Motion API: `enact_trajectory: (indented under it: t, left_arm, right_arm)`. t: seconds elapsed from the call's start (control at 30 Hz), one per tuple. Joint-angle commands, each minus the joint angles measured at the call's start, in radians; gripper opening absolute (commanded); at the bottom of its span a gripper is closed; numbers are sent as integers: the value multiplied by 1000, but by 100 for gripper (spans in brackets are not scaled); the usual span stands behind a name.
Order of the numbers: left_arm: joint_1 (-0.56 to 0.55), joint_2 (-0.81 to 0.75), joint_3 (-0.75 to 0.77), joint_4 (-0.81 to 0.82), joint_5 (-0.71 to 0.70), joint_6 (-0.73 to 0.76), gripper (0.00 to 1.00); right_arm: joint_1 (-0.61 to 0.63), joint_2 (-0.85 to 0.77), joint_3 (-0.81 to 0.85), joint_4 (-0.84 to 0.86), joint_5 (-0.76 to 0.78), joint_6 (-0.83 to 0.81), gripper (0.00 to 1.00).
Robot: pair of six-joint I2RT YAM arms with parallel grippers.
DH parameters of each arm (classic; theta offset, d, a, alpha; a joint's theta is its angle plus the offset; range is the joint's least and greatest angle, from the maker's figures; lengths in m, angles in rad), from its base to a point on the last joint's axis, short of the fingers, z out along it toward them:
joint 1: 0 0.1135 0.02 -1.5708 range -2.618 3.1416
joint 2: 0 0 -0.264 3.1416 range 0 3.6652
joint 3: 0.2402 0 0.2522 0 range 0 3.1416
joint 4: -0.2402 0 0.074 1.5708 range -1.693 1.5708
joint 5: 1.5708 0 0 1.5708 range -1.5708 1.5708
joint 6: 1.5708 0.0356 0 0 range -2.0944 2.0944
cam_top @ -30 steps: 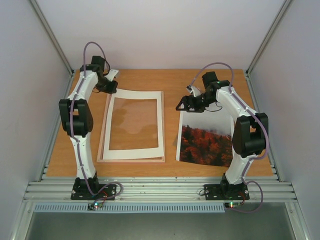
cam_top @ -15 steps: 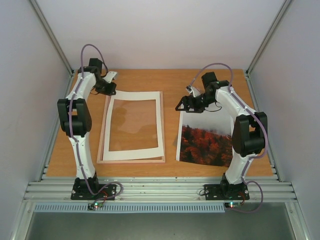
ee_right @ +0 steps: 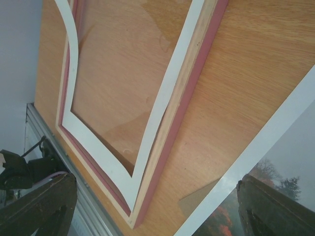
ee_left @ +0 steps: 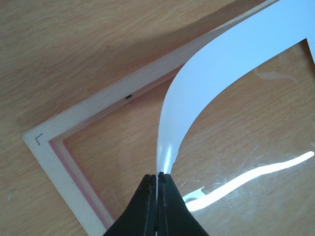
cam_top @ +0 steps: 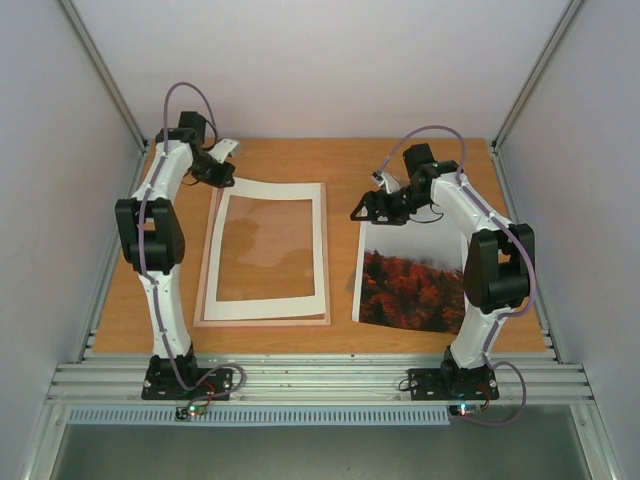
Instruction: Put the photo into the frame
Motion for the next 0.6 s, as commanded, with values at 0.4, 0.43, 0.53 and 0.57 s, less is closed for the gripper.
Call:
enact_trajectory:
  t: [0.4, 0.43, 0.53, 0.57]
  left_arm:
    - [-37, -35, 41, -85, 28, 73, 0]
    - [-44, -40, 21, -74, 31, 65, 0]
    - [-46, -54, -33, -34, 25, 19, 0]
    - [-47, -54, -44, -28, 20, 11, 0]
  right_arm:
    - [1, 6, -3, 6, -8, 4, 89]
    - [1, 6, -3, 6, -8, 5, 89]
    - [1, 6, -1, 6, -8, 4, 89]
    - [1, 6, -1, 6, -8, 3, 88]
